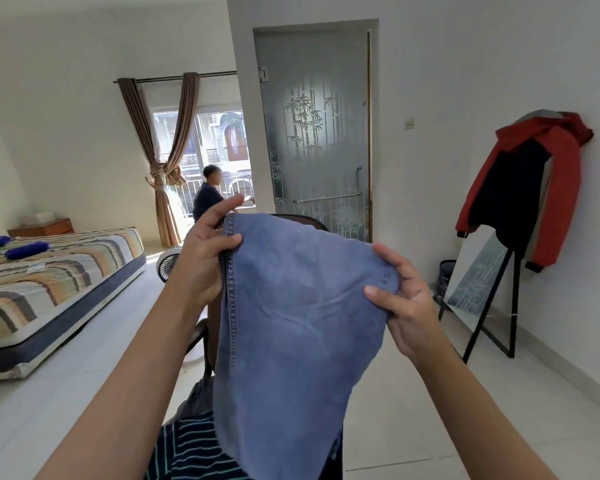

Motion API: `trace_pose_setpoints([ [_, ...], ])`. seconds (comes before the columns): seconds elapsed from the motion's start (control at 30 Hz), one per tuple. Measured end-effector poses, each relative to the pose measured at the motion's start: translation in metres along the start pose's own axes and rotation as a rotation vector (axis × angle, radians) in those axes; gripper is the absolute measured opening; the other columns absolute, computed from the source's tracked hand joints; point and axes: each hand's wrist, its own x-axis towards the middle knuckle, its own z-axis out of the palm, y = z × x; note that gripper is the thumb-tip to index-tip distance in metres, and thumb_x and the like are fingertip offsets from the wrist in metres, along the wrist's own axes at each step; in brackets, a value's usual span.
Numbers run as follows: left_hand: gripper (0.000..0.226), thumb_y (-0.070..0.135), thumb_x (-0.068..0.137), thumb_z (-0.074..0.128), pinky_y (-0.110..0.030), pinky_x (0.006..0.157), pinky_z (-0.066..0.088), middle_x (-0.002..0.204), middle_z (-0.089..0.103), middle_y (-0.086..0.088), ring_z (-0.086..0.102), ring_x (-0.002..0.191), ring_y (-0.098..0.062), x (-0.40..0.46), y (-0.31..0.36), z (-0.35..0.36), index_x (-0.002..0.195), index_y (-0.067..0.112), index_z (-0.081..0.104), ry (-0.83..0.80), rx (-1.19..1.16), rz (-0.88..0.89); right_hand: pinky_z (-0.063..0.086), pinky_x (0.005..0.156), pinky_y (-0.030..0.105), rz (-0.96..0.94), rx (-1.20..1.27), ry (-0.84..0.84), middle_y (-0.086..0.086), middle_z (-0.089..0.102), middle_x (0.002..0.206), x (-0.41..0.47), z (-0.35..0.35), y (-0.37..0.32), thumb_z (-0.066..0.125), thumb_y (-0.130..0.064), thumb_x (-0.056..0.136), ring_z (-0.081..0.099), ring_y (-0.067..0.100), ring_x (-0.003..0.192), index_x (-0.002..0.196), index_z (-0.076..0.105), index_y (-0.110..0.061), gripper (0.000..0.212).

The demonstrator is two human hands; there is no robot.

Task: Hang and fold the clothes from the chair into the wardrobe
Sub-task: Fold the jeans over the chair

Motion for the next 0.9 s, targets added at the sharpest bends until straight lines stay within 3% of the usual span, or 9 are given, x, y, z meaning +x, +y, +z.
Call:
trace_pose_setpoints([
  [0.17, 0.044, -0.004, 0.073, 0.066, -0.025, 0.075, 0.055, 0.104, 0.061, -0.011, 0.061, 0.087, -0.02, -0.009, -0.005, 0.004, 0.108, 0.024, 0.066, -0.019, 0.06, -0.018, 0.052, 0.085, 0.023, 0.08, -0.088, -0.079, -0.008, 0.065, 0.12, 0.005, 0.009, -0.009, 0.089, -0.041, 0.053, 0.061, 0.014, 0.112, 0.11, 0.071, -0.03, 0.06],
  [0.3, 0.03, -0.001, 0.08, 0.065, -0.029, 0.078, 0.052, 0.106, 0.063, -0.009, 0.059, 0.095, -0.023, -0.012, -0.013, 0.001, 0.091, 0.026, 0.07, 0.167, 0.177, 0.021, 0.051, 0.088, 0.021, -0.032, -0.217, 0.052, -0.011, 0.068, 0.114, 0.007, 0.012, -0.004, 0.07, -0.006, 0.076, 0.062, 0.011, 0.111, 0.11, 0.066, -0.024, 0.039],
  [0.4, 0.028, -0.002, 0.085, 0.06, -0.029, 0.082, 0.048, 0.111, 0.063, -0.006, 0.058, 0.102, -0.022, -0.012, -0.011, -0.002, 0.09, 0.024, 0.07, 0.224, 0.256, 0.041, 0.05, 0.094, 0.025, -0.085, -0.332, 0.039, -0.004, 0.067, 0.115, 0.012, 0.007, -0.008, 0.062, -0.001, 0.086, 0.062, 0.016, 0.112, 0.108, 0.065, -0.024, 0.033],
  [0.53, 0.027, -0.003, 0.087, 0.056, -0.027, 0.084, 0.05, 0.111, 0.063, -0.003, 0.059, 0.104, -0.019, -0.016, -0.008, -0.002, 0.096, 0.019, 0.069, 0.241, 0.249, 0.04, 0.048, 0.098, 0.025, -0.121, -0.457, -0.017, -0.006, 0.065, 0.115, 0.013, 0.004, -0.013, 0.057, -0.005, 0.091, 0.06, 0.012, 0.113, 0.107, 0.064, -0.029, 0.029],
  [0.67, 0.024, -0.001, 0.089, 0.053, -0.024, 0.076, 0.052, 0.105, 0.064, -0.002, 0.059, 0.095, -0.017, -0.016, -0.006, 0.009, 0.095, 0.017, 0.068, 0.262, 0.139, -0.025, 0.049, 0.093, 0.023, -0.156, -0.403, 0.038, -0.004, 0.065, 0.113, 0.014, 0.008, -0.011, 0.059, -0.007, 0.09, 0.06, 0.017, 0.111, 0.103, 0.065, -0.036, 0.032],
  [0.73, 0.023, 0.0, 0.09, 0.052, -0.022, 0.07, 0.053, 0.103, 0.063, -0.002, 0.06, 0.09, -0.016, -0.016, -0.005, 0.017, 0.095, 0.016, 0.067, 0.269, 0.075, -0.045, 0.052, 0.089, 0.025, -0.126, -0.258, 0.06, 0.003, 0.062, 0.117, 0.01, 0.01, -0.012, 0.066, -0.019, 0.084, 0.06, 0.02, 0.11, 0.107, 0.064, -0.037, 0.029],
  [0.8, 0.023, -0.001, 0.091, 0.051, -0.019, 0.064, 0.054, 0.101, 0.063, -0.003, 0.061, 0.085, -0.014, -0.016, -0.001, 0.022, 0.094, 0.015, 0.067, 0.269, -0.001, -0.049, 0.053, 0.092, 0.033, -0.088, -0.106, 0.053, 0.01, 0.058, 0.126, 0.002, 0.01, -0.01, 0.078, -0.035, 0.075, 0.059, 0.024, 0.114, 0.114, 0.061, -0.032, 0.043],
  [0.9, 0.026, -0.003, 0.091, 0.048, -0.019, 0.061, 0.054, 0.094, 0.064, -0.004, 0.061, 0.077, -0.013, -0.011, 0.008, 0.027, 0.093, 0.015, 0.067, 0.273, -0.114, -0.055, 0.048, 0.1, 0.039, -0.072, -0.082, 0.068, 0.005, 0.062, 0.127, -0.016, 0.007, 0.004, 0.085, -0.048, 0.061, 0.056, 0.024, 0.122, 0.112, 0.068, -0.031, 0.056],
])
